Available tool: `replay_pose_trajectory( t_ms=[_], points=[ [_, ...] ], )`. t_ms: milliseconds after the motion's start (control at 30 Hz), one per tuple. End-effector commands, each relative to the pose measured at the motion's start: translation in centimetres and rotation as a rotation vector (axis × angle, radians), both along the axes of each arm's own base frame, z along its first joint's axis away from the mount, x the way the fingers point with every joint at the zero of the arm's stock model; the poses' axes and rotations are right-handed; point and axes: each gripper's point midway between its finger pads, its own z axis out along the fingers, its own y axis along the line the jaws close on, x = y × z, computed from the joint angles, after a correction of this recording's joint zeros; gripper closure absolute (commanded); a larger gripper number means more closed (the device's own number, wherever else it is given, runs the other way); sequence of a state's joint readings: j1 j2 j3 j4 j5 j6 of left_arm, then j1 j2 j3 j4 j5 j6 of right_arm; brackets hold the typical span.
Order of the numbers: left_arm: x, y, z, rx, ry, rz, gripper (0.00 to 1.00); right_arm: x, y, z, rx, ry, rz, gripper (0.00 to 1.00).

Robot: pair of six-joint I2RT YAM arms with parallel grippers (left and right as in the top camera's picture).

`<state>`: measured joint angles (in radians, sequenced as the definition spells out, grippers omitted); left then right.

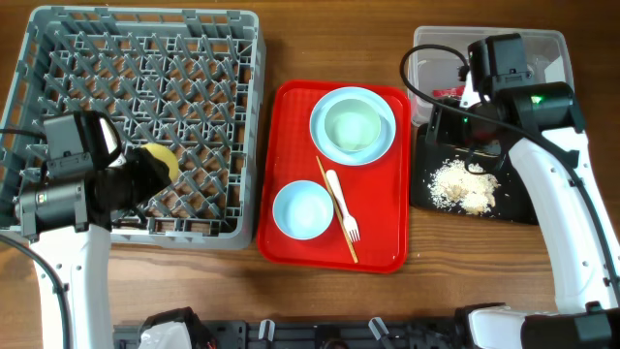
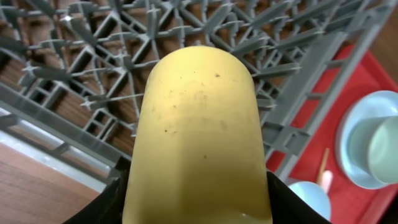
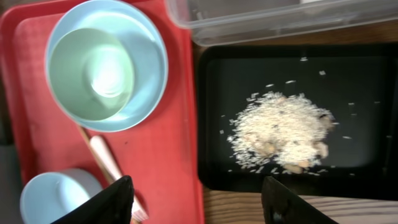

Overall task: Sort waste into correct bins and load items into the dishwasher rack
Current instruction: 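Place the yellow cup upside down in the dish rack with the left gripper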

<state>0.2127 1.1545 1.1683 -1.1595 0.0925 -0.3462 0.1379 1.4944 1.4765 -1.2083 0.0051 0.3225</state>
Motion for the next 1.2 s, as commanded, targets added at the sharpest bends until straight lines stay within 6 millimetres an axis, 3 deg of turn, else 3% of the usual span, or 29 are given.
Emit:
replay_pose_trajectory(
  t_ms=[0,733,1100,1167],
  points=[
    [0.4,1.4,-0.6,0.046,0.039,0.037,0.96,0.1,-1.0,0.4,-0.049,-0.016,-0.012,0.32],
    [6.5,2.0,-4.1,0.015,0.015,0.015,0.96,0.2,-0.9,0.4,-0.048,-0.019,-0.009,0.29],
    [7.1,1.1,-7.3,-0.062,0.104,-0.009,0.96,0.2,-0.9,0.4,-0.044,-0.018,-0.011,0.29],
    [7.1,1.1,-8.0,-0.066,0.125,-0.009,0.89,0.1,-0.9,0.3,-0.045,-0.016,-0.011,0.29]
  ],
)
